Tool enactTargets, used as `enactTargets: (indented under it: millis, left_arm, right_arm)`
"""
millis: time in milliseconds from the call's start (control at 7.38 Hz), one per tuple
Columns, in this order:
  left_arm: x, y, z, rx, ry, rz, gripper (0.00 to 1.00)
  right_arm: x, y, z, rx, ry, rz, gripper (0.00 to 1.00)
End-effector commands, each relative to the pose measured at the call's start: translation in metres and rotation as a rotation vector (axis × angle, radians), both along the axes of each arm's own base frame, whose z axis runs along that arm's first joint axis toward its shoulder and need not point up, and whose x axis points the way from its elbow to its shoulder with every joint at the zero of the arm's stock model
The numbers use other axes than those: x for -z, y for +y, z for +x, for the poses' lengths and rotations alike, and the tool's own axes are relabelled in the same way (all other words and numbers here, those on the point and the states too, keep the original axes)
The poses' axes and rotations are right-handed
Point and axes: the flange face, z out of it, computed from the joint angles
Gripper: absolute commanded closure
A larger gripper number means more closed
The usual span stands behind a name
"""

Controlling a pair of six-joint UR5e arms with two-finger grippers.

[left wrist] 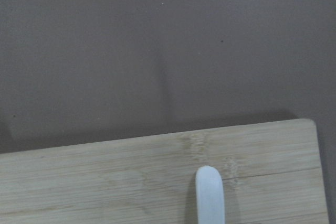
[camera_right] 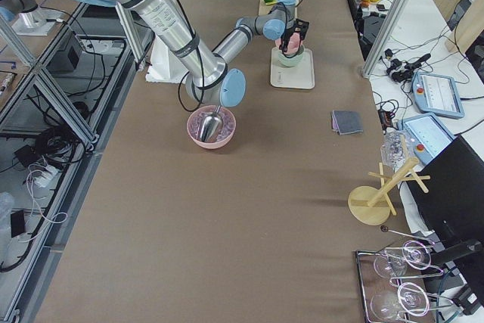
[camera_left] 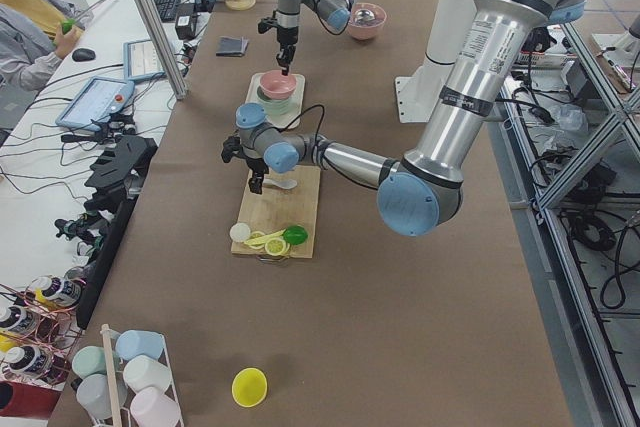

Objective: Stack pink bowl on green and place spoon
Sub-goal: 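Carry the pink bowl onto the green bowl while the left gripper reaches the spoon, then release the pink bowl with the right gripper while the left lifts the spoon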

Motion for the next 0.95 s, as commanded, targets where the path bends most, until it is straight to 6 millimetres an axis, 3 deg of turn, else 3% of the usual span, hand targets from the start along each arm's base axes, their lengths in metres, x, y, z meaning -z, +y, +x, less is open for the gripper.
enactTargets:
  millis: [0, 135, 271, 542, 677, 812]
  left_arm:
    - [0.002, 0.005, 0.009, -0.013, 0.004, 0.001, 0.48]
    - [0.005, 0.005, 0.009, -0.017, 0.011, 0.002, 0.88]
    - [0.007, 0.007, 0.009, -0.03, 0.021, 0.0, 1.0]
    - [0.011, 0.008, 0.011, -0.045, 0.043, -0.023, 1.0]
    - [0.043, 0.004, 0.014, -0.025, 0.072, -0.009, 1.0]
    - [0.09, -0.005, 0.02, 0.039, 0.122, -0.033, 1.0]
  right_arm:
    - [0.003, 0.0, 0.0, -0.001, -0.009, 0.011, 0.0]
    - [0.005, -0.003, 0.004, -0.004, -0.015, 0.017, 0.0]
    - [0.01, -0.006, 0.013, -0.011, -0.027, 0.021, 0.0]
    - [0.013, -0.011, 0.027, -0.016, -0.039, 0.024, 0.0]
    - [-0.002, -0.022, 0.062, 0.013, -0.062, -0.003, 0.0]
    - [-0.042, -0.018, 0.108, 0.048, -0.064, 0.025, 0.0]
